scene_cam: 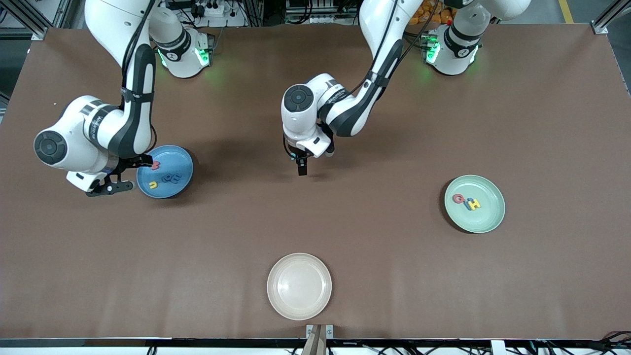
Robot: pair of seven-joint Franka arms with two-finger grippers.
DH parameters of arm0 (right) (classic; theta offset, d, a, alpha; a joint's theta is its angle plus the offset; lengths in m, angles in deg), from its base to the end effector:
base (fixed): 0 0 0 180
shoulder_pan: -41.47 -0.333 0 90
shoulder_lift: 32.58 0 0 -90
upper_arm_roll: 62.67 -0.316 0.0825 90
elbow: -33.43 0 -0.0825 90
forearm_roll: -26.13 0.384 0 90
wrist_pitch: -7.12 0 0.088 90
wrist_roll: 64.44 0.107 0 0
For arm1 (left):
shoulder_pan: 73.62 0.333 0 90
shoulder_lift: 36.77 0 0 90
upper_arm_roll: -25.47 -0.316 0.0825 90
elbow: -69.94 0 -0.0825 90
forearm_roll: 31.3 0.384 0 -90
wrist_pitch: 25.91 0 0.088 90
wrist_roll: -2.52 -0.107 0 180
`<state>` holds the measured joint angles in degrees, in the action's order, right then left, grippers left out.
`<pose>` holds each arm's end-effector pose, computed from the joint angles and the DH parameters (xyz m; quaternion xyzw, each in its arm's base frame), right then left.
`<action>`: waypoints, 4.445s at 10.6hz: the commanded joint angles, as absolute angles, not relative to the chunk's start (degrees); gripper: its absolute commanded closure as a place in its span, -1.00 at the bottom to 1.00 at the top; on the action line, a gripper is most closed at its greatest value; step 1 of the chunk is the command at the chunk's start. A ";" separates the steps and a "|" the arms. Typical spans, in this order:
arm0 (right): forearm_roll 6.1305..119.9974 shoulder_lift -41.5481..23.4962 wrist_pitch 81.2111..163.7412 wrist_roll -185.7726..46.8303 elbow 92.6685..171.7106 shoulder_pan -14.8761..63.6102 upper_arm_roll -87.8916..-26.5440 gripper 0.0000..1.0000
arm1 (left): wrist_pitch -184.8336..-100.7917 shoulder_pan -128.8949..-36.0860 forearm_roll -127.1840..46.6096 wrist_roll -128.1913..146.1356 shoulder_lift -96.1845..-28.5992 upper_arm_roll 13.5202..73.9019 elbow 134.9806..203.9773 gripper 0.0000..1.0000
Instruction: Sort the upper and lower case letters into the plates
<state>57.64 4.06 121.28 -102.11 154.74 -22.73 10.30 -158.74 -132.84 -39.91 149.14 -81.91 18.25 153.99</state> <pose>0.5350 -0.0408 0.2839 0.9876 0.0891 -0.1272 0.0240 0.4321 -0.5849 0.2208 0.6558 0.7540 -0.0185 0.0330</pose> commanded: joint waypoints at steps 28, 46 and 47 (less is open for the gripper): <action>31.14 -26.87 92.82 -58.45 122.91 48.76 -66.97 -1.00 | -159.88 -132.08 -39.91 130.55 -84.42 18.17 153.97 1.00; 27.27 -26.34 92.81 -63.21 119.74 48.76 -67.06 -1.00 | -140.25 -81.98 -32.61 23.19 -63.74 23.45 167.94 1.00; 27.27 -26.34 92.81 -63.21 119.74 48.76 -67.06 -1.00 | -140.78 -81.18 -32.61 23.18 -65.23 23.45 168.03 1.00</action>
